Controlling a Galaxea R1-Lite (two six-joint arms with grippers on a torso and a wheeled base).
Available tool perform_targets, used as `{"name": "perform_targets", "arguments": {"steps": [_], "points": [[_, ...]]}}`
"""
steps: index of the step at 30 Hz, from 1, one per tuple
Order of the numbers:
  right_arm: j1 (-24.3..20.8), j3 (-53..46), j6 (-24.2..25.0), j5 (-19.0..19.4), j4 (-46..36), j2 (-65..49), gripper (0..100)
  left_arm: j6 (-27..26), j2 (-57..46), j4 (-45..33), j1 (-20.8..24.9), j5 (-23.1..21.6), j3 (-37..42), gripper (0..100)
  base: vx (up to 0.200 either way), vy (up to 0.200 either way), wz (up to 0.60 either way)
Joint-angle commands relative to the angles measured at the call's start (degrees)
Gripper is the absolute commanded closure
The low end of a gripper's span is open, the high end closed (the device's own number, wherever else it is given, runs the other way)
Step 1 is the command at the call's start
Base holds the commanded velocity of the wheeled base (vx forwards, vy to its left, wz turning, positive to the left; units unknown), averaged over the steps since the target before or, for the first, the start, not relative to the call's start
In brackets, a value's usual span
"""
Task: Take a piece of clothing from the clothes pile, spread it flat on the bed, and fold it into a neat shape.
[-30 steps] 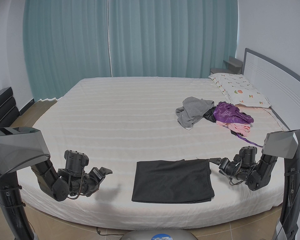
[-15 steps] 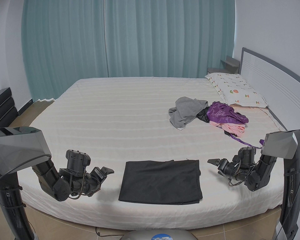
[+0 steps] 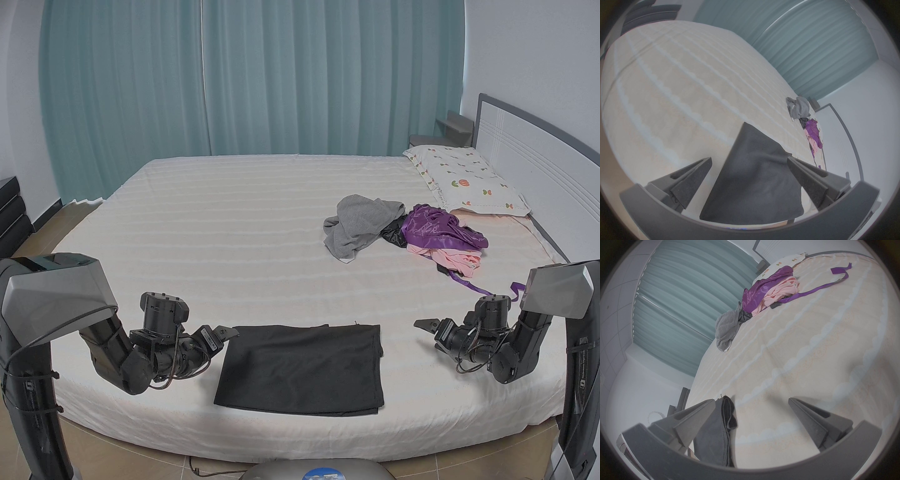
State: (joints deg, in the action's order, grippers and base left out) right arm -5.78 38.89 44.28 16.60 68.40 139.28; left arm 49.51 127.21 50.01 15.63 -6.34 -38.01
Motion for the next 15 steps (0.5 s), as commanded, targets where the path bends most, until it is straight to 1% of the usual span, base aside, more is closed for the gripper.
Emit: {"name": "perform_targets", "arguments": {"steps": [1,4,5,6,9,12,15], "points": [[-0.1,0.0,-0.1,0.0,0.1,0.5,0,-2.4,4.3,2.6,0.2,-0.2,-0.6,0,0.0,0.0,0.0],[-0.1,0.0,-0.1,0.0,0.1,0.6,0,-3.7,4.9,3.4,1.1,-0.2,-0.6,0,0.0,0.0,0.0],[-0.1,0.1,-0.2,0.0,0.1,0.6,0,-6.1,5.9,3.7,2.1,0.1,-0.7,0,0.0,0.0,0.0],[-0.1,0.0,-0.2,0.0,0.1,0.6,0,-6.3,5.9,3.8,2.1,0.2,-0.7,0,0.0,0.0,0.0],[-0.1,0.0,-0.2,0.0,0.1,0.6,0,-9.3,8.1,6.4,2.7,0.9,-0.9,0,0.0,0.0,0.0],[-0.1,0.0,-0.2,0.0,0.1,0.6,0,-9.6,9.0,8.4,2.7,1.1,-1.0,0,0.0,0.0,0.0],[-0.1,0.0,-0.3,0.0,0.1,0.6,0,-10.0,9.7,8.6,3.2,1.3,-1.5,0,0.0,0.0,0.0]]}}
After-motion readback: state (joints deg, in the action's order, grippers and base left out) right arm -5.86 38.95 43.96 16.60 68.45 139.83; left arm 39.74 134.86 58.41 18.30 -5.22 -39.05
